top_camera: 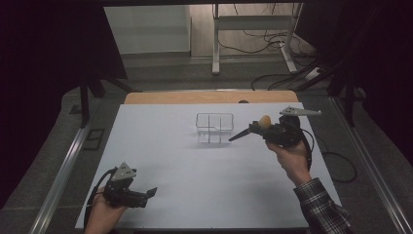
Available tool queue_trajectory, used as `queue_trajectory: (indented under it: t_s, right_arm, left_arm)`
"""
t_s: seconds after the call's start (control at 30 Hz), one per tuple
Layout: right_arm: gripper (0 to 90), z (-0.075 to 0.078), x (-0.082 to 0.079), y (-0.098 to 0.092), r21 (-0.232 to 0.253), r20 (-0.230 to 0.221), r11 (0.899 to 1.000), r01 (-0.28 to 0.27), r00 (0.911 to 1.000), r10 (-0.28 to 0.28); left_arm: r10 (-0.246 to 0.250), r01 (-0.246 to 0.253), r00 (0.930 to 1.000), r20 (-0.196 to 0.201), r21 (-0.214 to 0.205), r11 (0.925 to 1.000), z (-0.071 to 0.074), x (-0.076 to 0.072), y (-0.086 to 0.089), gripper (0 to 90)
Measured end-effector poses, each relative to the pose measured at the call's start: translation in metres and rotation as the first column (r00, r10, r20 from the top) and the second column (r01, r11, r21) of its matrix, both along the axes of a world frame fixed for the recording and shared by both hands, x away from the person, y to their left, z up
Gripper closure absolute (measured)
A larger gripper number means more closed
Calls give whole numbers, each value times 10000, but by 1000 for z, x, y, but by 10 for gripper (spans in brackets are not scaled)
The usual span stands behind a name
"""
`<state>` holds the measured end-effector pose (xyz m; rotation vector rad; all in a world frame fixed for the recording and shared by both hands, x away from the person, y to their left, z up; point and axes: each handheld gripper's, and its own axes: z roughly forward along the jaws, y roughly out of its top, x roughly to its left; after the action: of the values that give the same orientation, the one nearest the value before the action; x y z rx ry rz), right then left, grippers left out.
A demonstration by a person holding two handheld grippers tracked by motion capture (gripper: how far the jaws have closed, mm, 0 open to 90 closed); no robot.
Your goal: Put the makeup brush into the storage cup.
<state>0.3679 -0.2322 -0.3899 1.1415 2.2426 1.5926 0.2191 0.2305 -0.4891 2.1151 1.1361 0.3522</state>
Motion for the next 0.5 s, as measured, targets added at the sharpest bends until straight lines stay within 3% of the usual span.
queue_trajectory:
  t_s: [0.5]
  right_arm:
    - [729,5,14,1,-37,212,9993,383,9990,-383]
  left_arm:
    - [238,-239,9997,-74,-83,9997,-2,-3,9,13]
